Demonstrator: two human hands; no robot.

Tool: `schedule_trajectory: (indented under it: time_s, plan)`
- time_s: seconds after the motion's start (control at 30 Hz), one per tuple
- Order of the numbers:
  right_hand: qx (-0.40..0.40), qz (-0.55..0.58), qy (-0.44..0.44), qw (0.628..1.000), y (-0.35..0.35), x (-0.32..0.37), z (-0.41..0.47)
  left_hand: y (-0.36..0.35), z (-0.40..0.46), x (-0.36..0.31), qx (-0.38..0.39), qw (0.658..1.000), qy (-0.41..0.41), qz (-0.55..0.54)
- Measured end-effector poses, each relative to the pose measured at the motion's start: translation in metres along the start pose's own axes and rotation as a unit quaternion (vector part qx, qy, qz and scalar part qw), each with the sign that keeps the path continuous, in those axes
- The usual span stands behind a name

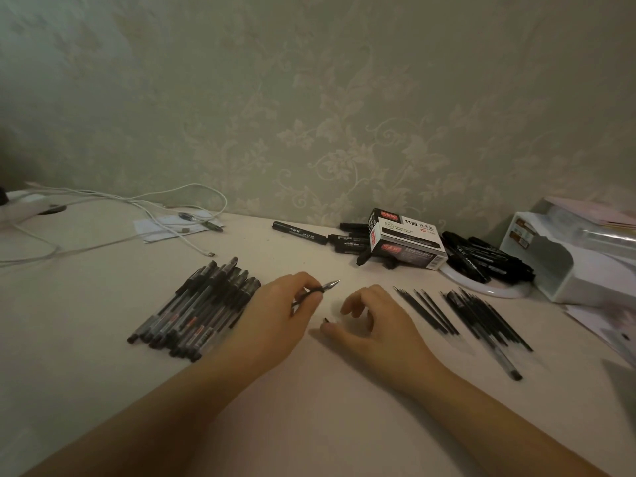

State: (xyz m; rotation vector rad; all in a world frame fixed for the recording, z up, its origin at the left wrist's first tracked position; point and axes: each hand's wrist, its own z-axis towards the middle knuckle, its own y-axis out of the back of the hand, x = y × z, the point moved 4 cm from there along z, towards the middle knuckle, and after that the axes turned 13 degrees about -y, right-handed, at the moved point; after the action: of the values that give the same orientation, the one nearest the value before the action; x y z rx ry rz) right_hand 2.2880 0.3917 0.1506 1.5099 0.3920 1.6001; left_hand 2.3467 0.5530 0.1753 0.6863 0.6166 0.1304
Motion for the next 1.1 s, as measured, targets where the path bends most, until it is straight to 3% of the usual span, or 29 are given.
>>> schedule_trajectory:
  time_s: [0.17,0.3,0.53,0.9,1.1]
  plan:
    - [0.015,-0.036,0.041,0.998,-0.004,0.001,0.000,-0.002,0.000,0.003,0.022,1.000,0.010,0.010]
    - [0.018,0.112,-0.014,0.993,0.006,-0.002,0.003,-0.002,-0.002,0.003,0.055,0.998,0.007,0.020]
    - [0.023,0.240,-0.059,0.969,0.013,-0.009,0.008,-0.002,-0.001,0.001,0.080,0.997,-0.010,0.017]
    - [0.083,0.268,-0.006,0.960,0.009,-0.005,0.006,-0.009,-0.002,-0.008,0.100,0.994,-0.036,-0.014]
    - [0.101,0.314,-0.037,0.943,0.009,-0.008,0.008,-0.008,-0.001,-0.004,0.086,0.995,-0.039,0.018]
